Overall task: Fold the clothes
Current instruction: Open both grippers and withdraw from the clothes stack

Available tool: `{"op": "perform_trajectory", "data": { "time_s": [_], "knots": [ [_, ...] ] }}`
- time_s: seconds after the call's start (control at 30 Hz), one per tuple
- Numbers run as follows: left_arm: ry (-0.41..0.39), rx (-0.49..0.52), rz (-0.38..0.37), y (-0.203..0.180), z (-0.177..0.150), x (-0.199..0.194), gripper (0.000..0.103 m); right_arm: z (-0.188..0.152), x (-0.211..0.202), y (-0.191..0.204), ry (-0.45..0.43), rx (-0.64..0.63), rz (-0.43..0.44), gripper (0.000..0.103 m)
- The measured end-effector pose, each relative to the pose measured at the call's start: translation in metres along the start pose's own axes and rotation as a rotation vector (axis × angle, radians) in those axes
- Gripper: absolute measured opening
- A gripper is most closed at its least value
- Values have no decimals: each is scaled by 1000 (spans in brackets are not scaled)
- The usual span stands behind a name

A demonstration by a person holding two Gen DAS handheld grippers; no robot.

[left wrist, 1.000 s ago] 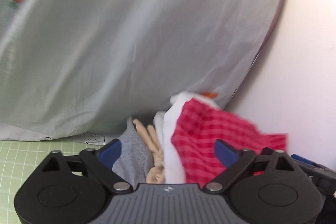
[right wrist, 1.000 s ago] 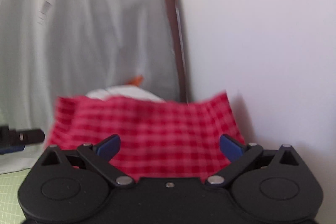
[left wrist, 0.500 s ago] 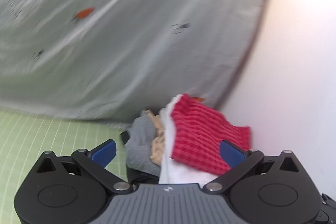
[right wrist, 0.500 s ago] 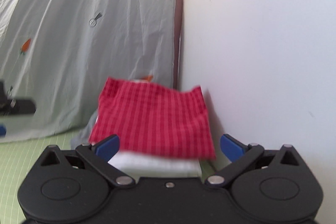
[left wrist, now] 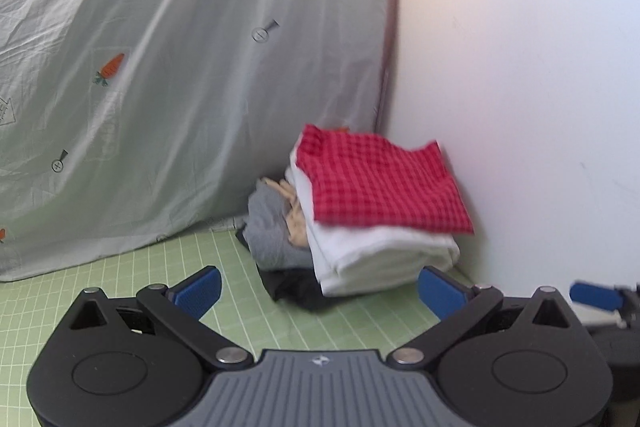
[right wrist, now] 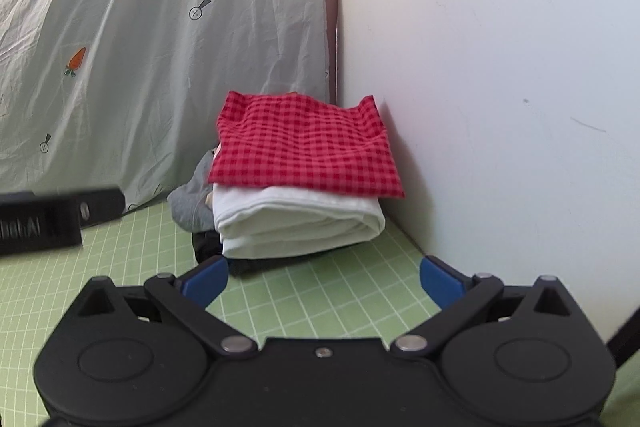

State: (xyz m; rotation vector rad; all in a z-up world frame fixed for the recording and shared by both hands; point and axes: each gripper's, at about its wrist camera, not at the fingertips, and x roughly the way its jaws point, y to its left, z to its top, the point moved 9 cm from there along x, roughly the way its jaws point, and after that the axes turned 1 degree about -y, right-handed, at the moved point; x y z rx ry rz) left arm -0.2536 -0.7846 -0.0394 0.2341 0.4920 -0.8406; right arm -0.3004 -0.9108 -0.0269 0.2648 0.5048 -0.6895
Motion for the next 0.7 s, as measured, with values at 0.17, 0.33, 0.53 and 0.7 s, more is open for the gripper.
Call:
{"op": "perform_trajectory", "data": {
  "time_s": [0.17, 0.33, 0.53, 0.7],
  "knots": [
    [19, -10, -23, 0, -11, -8, 103, -5, -8, 0, 4, 2, -8, 103],
    [8, -6, -11, 3, -11, -11, 103, -4, -7, -1, -5, 1, -14, 103],
    [9, 1, -10, 4, -11, -11, 103, 2, -8, -5, -18, 6, -19, 103],
    [7, 5, -3, 5, -9, -9, 103, 5, -6, -6, -22, 5, -18, 103]
  ]
}}
